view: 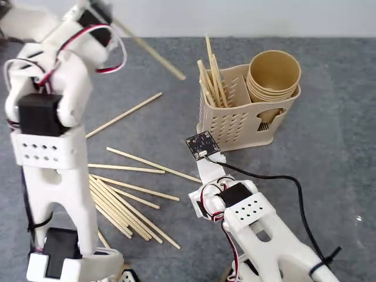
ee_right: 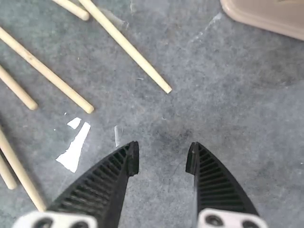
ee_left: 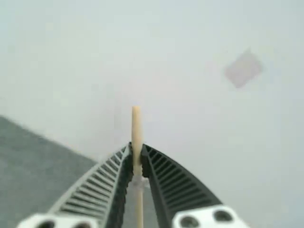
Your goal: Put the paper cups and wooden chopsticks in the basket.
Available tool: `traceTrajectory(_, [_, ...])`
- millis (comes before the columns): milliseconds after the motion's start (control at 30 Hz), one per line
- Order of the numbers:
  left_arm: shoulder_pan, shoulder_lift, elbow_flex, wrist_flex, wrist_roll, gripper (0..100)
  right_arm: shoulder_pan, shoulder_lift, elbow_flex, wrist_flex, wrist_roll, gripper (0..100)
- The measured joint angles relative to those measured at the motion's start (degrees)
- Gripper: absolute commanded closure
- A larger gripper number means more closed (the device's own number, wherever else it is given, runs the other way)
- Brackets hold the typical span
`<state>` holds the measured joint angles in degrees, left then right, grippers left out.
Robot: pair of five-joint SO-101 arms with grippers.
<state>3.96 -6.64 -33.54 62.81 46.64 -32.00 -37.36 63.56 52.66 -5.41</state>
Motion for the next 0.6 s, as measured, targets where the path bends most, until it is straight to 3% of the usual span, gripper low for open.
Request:
traceTrajectory(233, [5.7, 2.3, -0.1, -6.7, -2.4, 99, 0.0, 0.0, 0.0, 0.0, 0.0, 81.6])
traceTrajectory(500, [9.4, 9.1, -0.1, -5.6, -9.4, 98, 0.0, 0.0, 0.0, 0.0, 0.0, 81.6])
traceTrajectory(600, [11.0, 10.1, -0.1, -3.5, -13.3, 91, 0.0, 0.0, 0.0, 0.0, 0.0, 81.6])
